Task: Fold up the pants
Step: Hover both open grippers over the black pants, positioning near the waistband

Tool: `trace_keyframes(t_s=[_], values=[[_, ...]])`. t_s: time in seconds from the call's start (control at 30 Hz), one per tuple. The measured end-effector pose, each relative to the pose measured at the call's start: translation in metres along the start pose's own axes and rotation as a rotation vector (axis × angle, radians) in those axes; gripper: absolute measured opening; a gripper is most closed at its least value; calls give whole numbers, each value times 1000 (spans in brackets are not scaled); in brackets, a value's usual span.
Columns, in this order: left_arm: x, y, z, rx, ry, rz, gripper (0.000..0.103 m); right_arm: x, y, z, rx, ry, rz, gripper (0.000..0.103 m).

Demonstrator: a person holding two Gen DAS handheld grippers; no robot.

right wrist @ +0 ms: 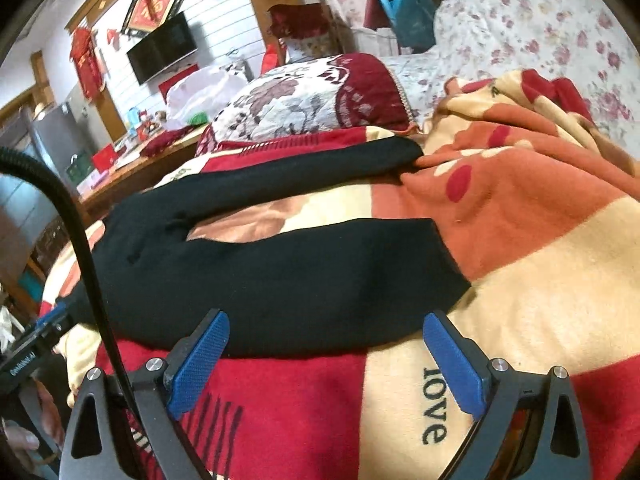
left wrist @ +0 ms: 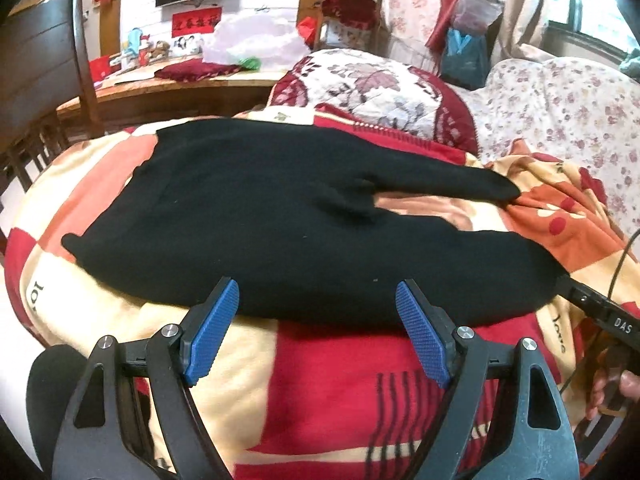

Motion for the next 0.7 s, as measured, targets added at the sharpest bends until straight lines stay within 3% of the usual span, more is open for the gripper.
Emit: trace_keyframes(t_s=[0.2,0.7], values=[[4,-13,1,-52,-27,-9,81,5,4,2,27,-24,-11,98],[6,-10,-1,-16,-34,-36,81,4,-10,1,-52,-19,9,98]])
Point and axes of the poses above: each gripper's, at about its wrist camera, not at the fingertips, and x roughly the way its jaws point, y to its right, z to its underside, the point moved 8 cm from there along x, roughly the way its jaws point, and after that the axes turned 2 degrees about -y, right-handed, at the moved point
